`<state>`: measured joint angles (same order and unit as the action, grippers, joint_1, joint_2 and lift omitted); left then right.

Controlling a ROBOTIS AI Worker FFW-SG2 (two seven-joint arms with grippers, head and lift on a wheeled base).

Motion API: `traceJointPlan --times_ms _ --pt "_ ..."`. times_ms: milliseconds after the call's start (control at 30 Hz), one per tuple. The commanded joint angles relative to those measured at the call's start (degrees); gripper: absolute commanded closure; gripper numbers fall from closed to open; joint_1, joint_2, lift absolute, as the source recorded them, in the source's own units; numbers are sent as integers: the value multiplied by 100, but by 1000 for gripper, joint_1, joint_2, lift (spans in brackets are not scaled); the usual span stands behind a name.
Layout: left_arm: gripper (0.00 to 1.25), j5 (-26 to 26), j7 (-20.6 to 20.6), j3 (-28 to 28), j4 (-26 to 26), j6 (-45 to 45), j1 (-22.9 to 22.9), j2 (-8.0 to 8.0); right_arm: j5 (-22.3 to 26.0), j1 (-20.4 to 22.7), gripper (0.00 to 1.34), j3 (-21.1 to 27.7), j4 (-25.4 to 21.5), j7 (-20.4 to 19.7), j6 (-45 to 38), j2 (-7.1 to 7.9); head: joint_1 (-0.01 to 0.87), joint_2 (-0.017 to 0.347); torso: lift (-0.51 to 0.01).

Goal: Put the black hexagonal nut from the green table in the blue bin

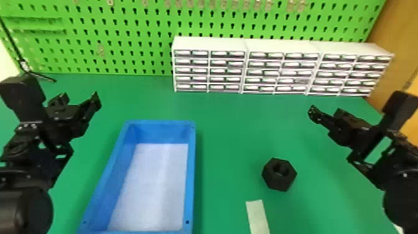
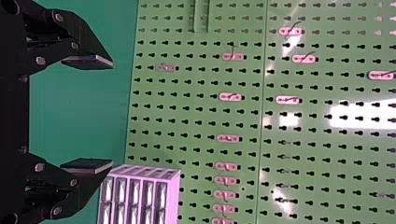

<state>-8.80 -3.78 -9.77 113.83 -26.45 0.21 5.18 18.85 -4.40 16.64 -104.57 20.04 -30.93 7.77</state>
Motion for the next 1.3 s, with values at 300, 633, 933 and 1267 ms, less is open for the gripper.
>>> traceJointPlan --times_ms 300,633,933,1267 --pt "498 -8 -35 28 -1 18 -30 0 -13 9 300 15 -2 0 -1 -4 692 8 -97" --pt "498 -17 -35 46 -1 18 -39 0 -13 0 300 15 -2 0 -1 5 692 8 -97" --pt "498 -25 -44 63 -1 26 -39 0 -4 0 300 15 -20 0 -1 14 692 8 -97" --pt "498 -34 -44 55 -1 26 -39 0 -4 0 300 50 -82 0 -98 14 692 8 -97"
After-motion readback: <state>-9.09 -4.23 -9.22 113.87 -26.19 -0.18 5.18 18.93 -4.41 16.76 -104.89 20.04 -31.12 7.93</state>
